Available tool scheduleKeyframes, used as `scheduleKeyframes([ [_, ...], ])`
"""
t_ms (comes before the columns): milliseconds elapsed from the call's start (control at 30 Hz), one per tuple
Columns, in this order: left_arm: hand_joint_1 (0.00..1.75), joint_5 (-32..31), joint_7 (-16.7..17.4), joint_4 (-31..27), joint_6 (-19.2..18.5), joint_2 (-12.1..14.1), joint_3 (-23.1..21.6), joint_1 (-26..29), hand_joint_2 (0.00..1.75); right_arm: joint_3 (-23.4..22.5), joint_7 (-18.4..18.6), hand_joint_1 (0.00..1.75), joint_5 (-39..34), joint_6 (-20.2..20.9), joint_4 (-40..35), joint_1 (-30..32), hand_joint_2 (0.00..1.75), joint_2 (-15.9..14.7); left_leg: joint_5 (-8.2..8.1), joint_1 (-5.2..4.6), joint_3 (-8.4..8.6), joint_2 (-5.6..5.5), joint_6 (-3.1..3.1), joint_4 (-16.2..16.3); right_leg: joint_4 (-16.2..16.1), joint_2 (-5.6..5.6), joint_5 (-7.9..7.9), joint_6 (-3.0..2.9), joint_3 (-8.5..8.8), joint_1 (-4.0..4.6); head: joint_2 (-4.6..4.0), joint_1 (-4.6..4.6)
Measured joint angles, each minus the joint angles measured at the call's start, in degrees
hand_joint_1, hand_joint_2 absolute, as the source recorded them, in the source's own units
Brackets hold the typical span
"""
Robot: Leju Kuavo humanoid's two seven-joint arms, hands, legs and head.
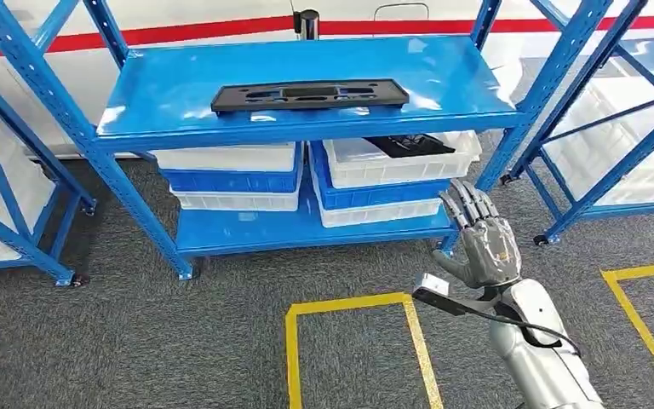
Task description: Take the parts from the cabinet and place them on the table.
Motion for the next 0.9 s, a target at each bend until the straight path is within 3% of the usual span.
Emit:
scheduleKeyframes([
  [33, 0.0, -0.1, 0.0, 0.0, 0.0, -0.1, 0.0, 0.0, 0.0, 0.0, 0.0, 0.0, 0.1, 0.2, 0.0, -0.1, 1.75, 0.0, -0.36, -0.02, 0.55, 0.0, -0.2, 0.0, -5.2, -0.21, 2.76, 0.22, 2.15, 0.01, 0.0, 0.02],
  [67, 0.0, -0.1, 0.0, 0.0, 0.0, -0.1, 0.0, 0.0, 0.0, 0.0, 0.0, 0.0, 0.2, 0.5, 0.0, -0.1, 1.75, 0.0, -0.7, -0.08, 0.73, 0.01, -0.48, 0.0, -8.9, -0.85, 4.64, -0.23, 3.25, 0.07, 0.0, 0.15],
  [100, 0.0, -0.1, 0.0, 0.0, 0.0, -0.1, 0.0, 0.0, 0.0, 0.1, 0.0, 0.0, 0.3, 0.8, 0.0, -0.2, 1.75, 0.0, -0.94, -0.34, 0.93, 0.0, -0.81, 0.2, -9.2, -0.89, 2.97, -1.46, 3.02, 0.6, -0.02, 0.11],
  [133, 0.0, -0.1, 0.0, 0.0, 0.0, -0.1, 0.0, -0.1, 0.0, 0.2, 0.0, 0.0, 0.5, 0.8, 0.0, -0.2, 1.75, 0.1, -1.23, -0.43, 0.57, 0.09, -1.16, 0.1, -9.2, -0.74, 3.4, -2.08, 3.82, 0.62, -0.02, 0.22],
  [167, 0.0, -0.1, 0.0, 0.0, 0.0, 0.0, 0.0, -0.1, 0.0, 0.2, 0.0, 0.0, 0.6, 0.8, 0.0, -0.2, 1.75, 0.1, -1.25, -0.44, 0.95, 0.13, -1.4, 0.3, -9.3, -0.65, 4.03, -2.56, 3.5, 0.52, 0.0, 0.09],
  [233, 0.0, -0.1, 0.0, 0.0, 0.0, 0.1, 0.0, -0.1, 0.0, 0.2, 0.0, 0.0, 0.7, 1.1, 0.0, -0.4, 1.75, 0.3, -1.52, -0.34, 0.96, 0.1, -1.77, 1.1, -9.4, -0.46, 4.07, -3.1, 4.7, -0.25, -0.02, 0.11],
  [267, 0.0, -0.2, 0.0, 0.0, 0.0, 0.0, 0.0, -0.1, 0.0, 0.2, 0.0, 0.0, 0.7, 1.1, 0.0, -0.6, 1.75, 0.4, -2.21, -0.11, 0.46, 0.03, -2.28, 2.7, -9.6, -0.49, 3.84, -3.45, 5.23, -0.26, -0.02, 0.24],
  [300, 0.0, -0.4, 0.0, 0.0, 0.0, 0.0, 0.0, -0.2, 0.0, 0.2, 0.0, 0.0, 0.8, 1.2, 0.0, -0.8, 1.75, 0.4, -3.53, 0.07, -1.13, 0.03, -2.74, 5.7, -9.6, -0.52, 3.59, -3.83, 5.46, -0.27, 0.0, 0.02],
  [367, 0.0, -0.3, 0.1, 0.0, 0.0, 0.1, 0.0, -0.2, 0.0, 0.3, -0.2, 0.0, 1.0, 1.4, 0.0, -0.9, 1.75, 0.7, -7.34, 0.54, -6.53, 0.04, -3.55, 14.4, -9.6, -0.47, 3.2, -4.26, 5.7, -0.24, 0.0, 0.11],
  [400, 0.0, -0.3, 0.1, 0.0, 0.0, 0.0, 0.0, -0.1, 0.0, 0.5, -0.2, 0.0, 1.1, 1.5, 0.1, -0.9, 1.75, 0.9, -8.25, 0.71, -8.76, 0.05, -3.78, 17.3, -9.6, -0.39, 2.97, -4.25, 5.82, -0.23, -0.02, 0.11],
  [433, 0.0, -0.3, 0.1, 0.0, 0.0, 0.0, 0.0, 0.0, 0.0, 0.6, -0.2, 0.0, 1.1, 1.6, 0.1, -0.9, 1.75, 0.9, -7.75, 0.88, -9.91, 0.05, -3.88, 17.9, -9.6, -0.25, 2.8, -4.24, 6.0, -0.24, -0.02, 0.13],
  [467, 0.0, -0.3, 0.1, 0.0, 0.0, 0.0, 0.1, 0.0, 0.0, 0.7, -0.2, 0.0, 1.1, 1.6, 0.2, -0.9, 1.75, 1.1, -5.96, 1.01, -9.71, 0.05, -3.88, 16.1, -9.6, -0.12, 2.55, -4.06, 6.3, -0.24, -0.02, 0.09],
  [533, 0.0, -0.3, 0.1, 0.0, 0.0, 0.0, 0.3, -0.1, 0.0, 0.9, -0.2, 0.0, 1.1, 1.5, 0.2, -1.0, 1.75, 1.3, 0.46, 1.01, -5.69, 0.05, -3.35, 6.3, -9.6, -0.02, 1.91, -3.77, 7.36, -0.24, 0.0, 0.09],
  [567, 0.0, -0.3, 0.1, 0.0, 0.0, 0.0, 0.4, 0.0, 0.0, 1.0, -0.2, 0.0, 1.0, 1.5, 0.2, -1.1, 1.75, 1.4, 2.86, 0.94, -3.7, 0.02, -2.89, 1.9, -9.7, -0.02, 1.66, -3.63, 7.67, -0.25, -0.02, 0.09],
  [633, 0.0, -0.4, 0.1, 0.0, 0.0, 0.1, 0.6, -0.1, 0.0, 1.0, -0.2, 0.0, 1.0, 1.5, 0.2, -1.5, 1.75, 1.4, 0.06, 0.35, -3.34, -0.02, -2.17, 0.9, -10.0, 0.1, 1.17, -2.84, 7.85, -0.04, 0.0, 0.18],
  [667, 0.0, -0.4, 0.1, 0.0, 0.0, 0.1, 0.7, -0.1, 0.0, 1.0, -0.2, 0.0, 1.0, 1.5, 0.2, -1.5, 1.75, 1.4, 0.48, 0.16, -3.1, 0.01, -1.72, 0.5, -10.3, 0.09, 1.16, -2.51, 8.12, 0.03, -0.02, 0.11],
  [700, 0.0, -0.4, 0.1, 0.0, 0.1, 0.1, 0.8, 0.0, 0.0, 1.1, -0.2, 0.0, 1.0, 1.5, 0.3, -1.5, 1.75, 1.5, 1.04, 0.09, -2.86, -0.05, -1.02, -0.1, -9.1, 0.08, 1.94, -1.82, 8.38, 0.29, 0.0, 0.2],
  [733, 0.0, -0.4, 0.1, 0.0, 0.1, 0.1, 0.9, 0.0, 0.0, 1.1, -0.2, 0.0, 1.0, 1.5, 0.3, -1.6, 1.75, 1.5, 1.47, 0.15, -1.78, -0.15, -0.47, -0.2, -8.8, 0.12, 1.68, -1.48, 8.74, 0.46, -0.02, 0.2],
  [767, 0.0, -0.4, 0.1, 0.0, 0.2, 0.0, 0.9, 0.0, 0.0, 1.1, -0.2, 0.0, 1.0, 1.5, 0.3, -1.6, 1.75, 1.5, 1.63, 0.34, -0.98, 0.07, -0.27, -0.6, -7.5, -0.02, 0.54, -1.45, 7.91, 0.18, -0.02, 0.18],
  [800, 0.0, -0.4, 0.1, 0.0, 0.2, 0.0, 0.9, -0.1, 0.0, 1.1, -0.2, 0.0, 1.0, 1.5, 0.3, -1.9, 1.75, 1.5, 1.53, 0.36, -0.8, 0.01, -0.01, -0.6, -5.2, -0.11, -0.63, -1.63, 6.94, 0.2, -0.02, 0.37],
  [833, 0.0, -0.4, 0.1, 0.0, 0.2, 0.0, 0.9, -0.1, 0.0, 1.1, -0.2, 0.0, 1.0, 1.5, 0.3, -2.1, 1.75, 1.4, 1.4, 0.35, -0.72, 0.01, 0.15, -0.6, -1.1, -0.1, -2.26, -1.89, 4.54, 0.13, -0.02, 0.39],
  [900, 0.0, -0.4, 0.1, 0.0, 0.2, 0.0, 0.9, -0.1, 0.0, 1.2, -0.2, 0.0, 1.0, 1.5, 0.4, -1.8, 1.75, 1.4, 1.02, 0.32, -0.65, -0.02, 0.24, -0.5, 7.5, -0.1, -5.17, -1.64, -1.16, 0.1, -0.02, 0.41],
])
